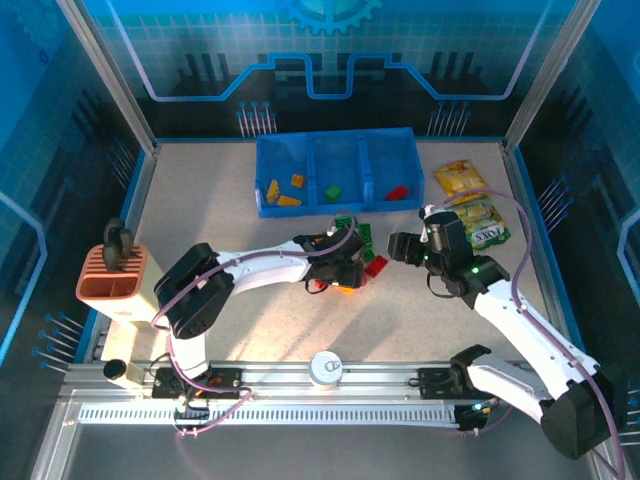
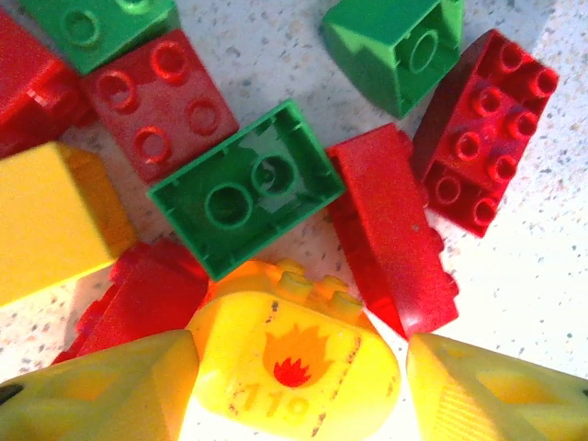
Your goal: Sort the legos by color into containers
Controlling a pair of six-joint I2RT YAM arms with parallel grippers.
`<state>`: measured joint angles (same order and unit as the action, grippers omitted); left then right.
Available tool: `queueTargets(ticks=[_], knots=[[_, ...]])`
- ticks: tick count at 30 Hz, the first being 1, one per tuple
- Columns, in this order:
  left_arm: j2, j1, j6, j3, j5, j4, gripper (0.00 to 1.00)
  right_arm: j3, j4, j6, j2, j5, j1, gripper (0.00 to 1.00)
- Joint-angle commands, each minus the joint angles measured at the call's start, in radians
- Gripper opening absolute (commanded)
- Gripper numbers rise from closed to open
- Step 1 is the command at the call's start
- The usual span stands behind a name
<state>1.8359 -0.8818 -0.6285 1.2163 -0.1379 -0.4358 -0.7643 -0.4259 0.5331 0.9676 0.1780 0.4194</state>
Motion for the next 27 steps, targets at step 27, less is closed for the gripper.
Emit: queueTargets(ticks=[27], knots=[[0.046,-0.055,0.029,0.031,0.037,-0.094,0.75,0.014,0.021,0.036,0.012,-0.011,-0.018,0.75]])
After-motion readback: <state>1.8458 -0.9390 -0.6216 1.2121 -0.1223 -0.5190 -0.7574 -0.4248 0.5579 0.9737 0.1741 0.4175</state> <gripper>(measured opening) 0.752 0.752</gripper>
